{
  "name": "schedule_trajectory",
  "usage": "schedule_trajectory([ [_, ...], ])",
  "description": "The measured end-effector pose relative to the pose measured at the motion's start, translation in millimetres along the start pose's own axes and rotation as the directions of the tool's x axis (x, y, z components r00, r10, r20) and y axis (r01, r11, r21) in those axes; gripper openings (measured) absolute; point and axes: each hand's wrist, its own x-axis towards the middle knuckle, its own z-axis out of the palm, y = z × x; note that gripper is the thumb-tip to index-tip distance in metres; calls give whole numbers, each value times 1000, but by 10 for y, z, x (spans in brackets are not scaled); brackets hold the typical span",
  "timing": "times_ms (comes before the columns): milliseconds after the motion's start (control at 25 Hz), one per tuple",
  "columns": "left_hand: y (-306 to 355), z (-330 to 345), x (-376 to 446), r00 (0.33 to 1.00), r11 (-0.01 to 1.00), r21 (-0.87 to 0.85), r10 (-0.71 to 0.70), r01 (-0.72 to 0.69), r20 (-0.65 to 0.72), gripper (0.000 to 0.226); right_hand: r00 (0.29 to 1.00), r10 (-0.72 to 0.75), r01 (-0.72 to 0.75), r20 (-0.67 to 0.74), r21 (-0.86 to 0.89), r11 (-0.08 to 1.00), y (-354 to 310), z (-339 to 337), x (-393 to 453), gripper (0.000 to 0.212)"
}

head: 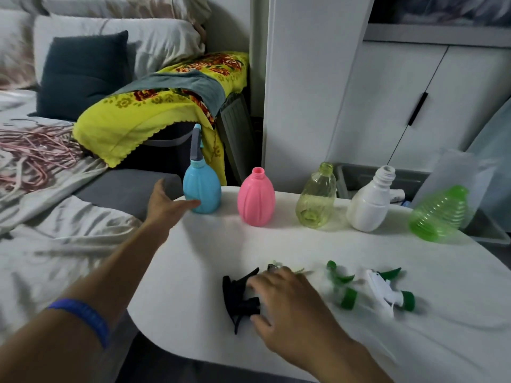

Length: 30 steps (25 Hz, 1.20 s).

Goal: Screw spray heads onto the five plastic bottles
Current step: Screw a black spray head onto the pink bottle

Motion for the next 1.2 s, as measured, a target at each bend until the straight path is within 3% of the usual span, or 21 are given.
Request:
schedule_trajectory([
  [80, -4, -25, -327, 988, 993, 50, 110, -105, -111, 63, 992, -83, 100, 93, -192, 976, -103, 217, 42, 35],
  [200, 109, -19, -767, 952, 945, 149, 300, -290, -54, 46, 988, -121, 141, 97, -247, 959, -150, 321, 58, 36],
  [280, 278, 62, -887, 931, 924, 123, 364, -363, 13, 47, 996, -87, 86, -21, -73, 994, -107, 233, 28, 37],
  [360, 455, 217, -950, 922, 919, 74, 382, -386, 67, 52, 987, 67, -15, -145, 333, 943, -43, -6, -45, 44],
  [480, 631, 549, -917, 946, 957, 20, 284, -290, 159, 76, 900, 315, 82, -300, 828, 554, 184, -532, -181, 49],
  [600, 683, 875, -755, 961, 984, 74, 143, -165, 236, 105, 777, 569, 293, -268, 955, 48, 595, -905, -301, 49],
  [640, 672, 956, -697, 963, 988, 80, 106, -130, 248, 109, 757, 613, 308, -227, 951, -29, 702, -950, -321, 47],
  [720, 625, 1084, -620, 961, 995, 56, 70, -88, 268, 105, 718, 668, 302, -196, 952, -44, 858, -974, -355, 47],
  [800, 587, 1114, -617, 964, 993, 42, 93, -107, 249, 92, 667, 707, 321, -234, 947, 11, 935, -1017, -363, 50],
  [920, 594, 946, -741, 945, 944, 163, 251, -287, 211, 89, 608, 725, 376, -324, 921, 96, 967, -1125, -371, 52],
  [1040, 695, 585, -1029, 858, 795, 323, 468, -514, 213, 93, 577, 735, 403, -355, 907, 122, 952, -1171, -359, 59],
  [1200, 735, 189, -1609, 789, 711, 347, 576, -612, 213, 96, 578, 718, 426, -389, 894, 142, 834, -1176, -318, 62],
])
